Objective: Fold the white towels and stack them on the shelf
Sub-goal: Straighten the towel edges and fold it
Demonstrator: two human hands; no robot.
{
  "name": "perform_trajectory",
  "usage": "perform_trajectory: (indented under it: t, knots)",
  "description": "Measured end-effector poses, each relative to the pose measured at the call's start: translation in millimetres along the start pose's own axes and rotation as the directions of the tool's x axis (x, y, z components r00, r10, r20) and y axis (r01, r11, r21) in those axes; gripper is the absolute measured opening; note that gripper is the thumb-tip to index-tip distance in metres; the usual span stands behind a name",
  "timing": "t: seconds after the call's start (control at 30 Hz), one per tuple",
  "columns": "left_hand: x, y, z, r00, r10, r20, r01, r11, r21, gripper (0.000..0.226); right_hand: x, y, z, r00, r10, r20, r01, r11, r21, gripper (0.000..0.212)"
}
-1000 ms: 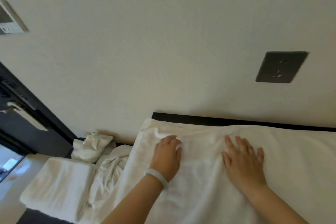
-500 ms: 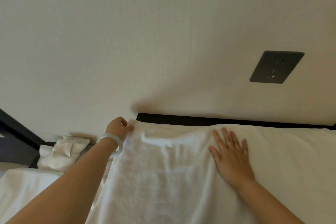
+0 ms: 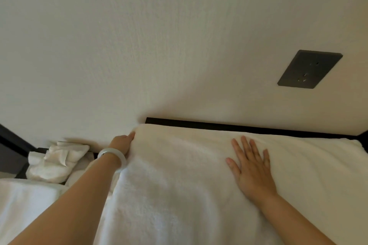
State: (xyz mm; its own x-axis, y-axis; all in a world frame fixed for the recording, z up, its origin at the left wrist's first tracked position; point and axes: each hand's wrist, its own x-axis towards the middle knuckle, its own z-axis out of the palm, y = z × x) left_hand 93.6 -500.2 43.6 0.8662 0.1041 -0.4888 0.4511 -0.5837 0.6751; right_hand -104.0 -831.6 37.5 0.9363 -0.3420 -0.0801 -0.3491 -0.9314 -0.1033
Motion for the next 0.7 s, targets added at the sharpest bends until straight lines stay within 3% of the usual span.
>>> perform_trajectory:
  t: [0.1, 0.27, 0.4, 0.47, 0.53, 0.6, 0.67, 0.7]
  knots:
    - [-5, -14, -1, 0.986, -0.083, 0.142, 0.112, 0.970, -0.215, 0.059, 0, 0, -1, 1.000, 0.008, 0.009, -0.008, 1.000, 0.000, 0.075]
    - [-20, -44, -16, 0.950, -0.005, 0.311, 0.172, 0.841, -0.513, 0.051, -1, -7, -10, 0.998, 0.034, 0.048, -0.034, 0.999, -0.006, 0.077]
    - [-39, -65, -31, 0.887, 0.046, 0.459, 0.234, 0.813, -0.534, 0.051, -6, -18, -16, 0.996, 0.052, 0.070, -0.050, 0.999, -0.021, 0.078]
    - [-45, -66, -34, 0.933, 0.034, 0.359, 0.134, 0.891, -0.433, 0.054, -16, -31, -10, 0.999, -0.015, 0.049, 0.016, 1.000, -0.020, 0.071]
    - [-51, -62, -31, 0.989, 0.053, 0.138, -0.022, 0.976, -0.215, 0.055, -26, -41, -4, 0.996, -0.063, 0.065, 0.066, 0.996, -0.053, 0.069]
    - [-58, -54, -27, 0.997, 0.081, -0.007, -0.081, 0.996, -0.038, 0.058, -28, -45, -3, 0.994, -0.051, 0.100, 0.058, 0.996, -0.066, 0.073]
    - [-66, -49, -28, 0.999, 0.047, -0.015, -0.047, 0.997, -0.058, 0.056, -27, -45, -8, 0.991, -0.039, 0.126, 0.047, 0.997, -0.060, 0.076]
    - [-70, -52, -30, 0.999, 0.011, 0.030, -0.006, 0.989, -0.148, 0.055, -26, -45, -11, 0.990, -0.033, 0.140, 0.042, 0.997, -0.057, 0.077]
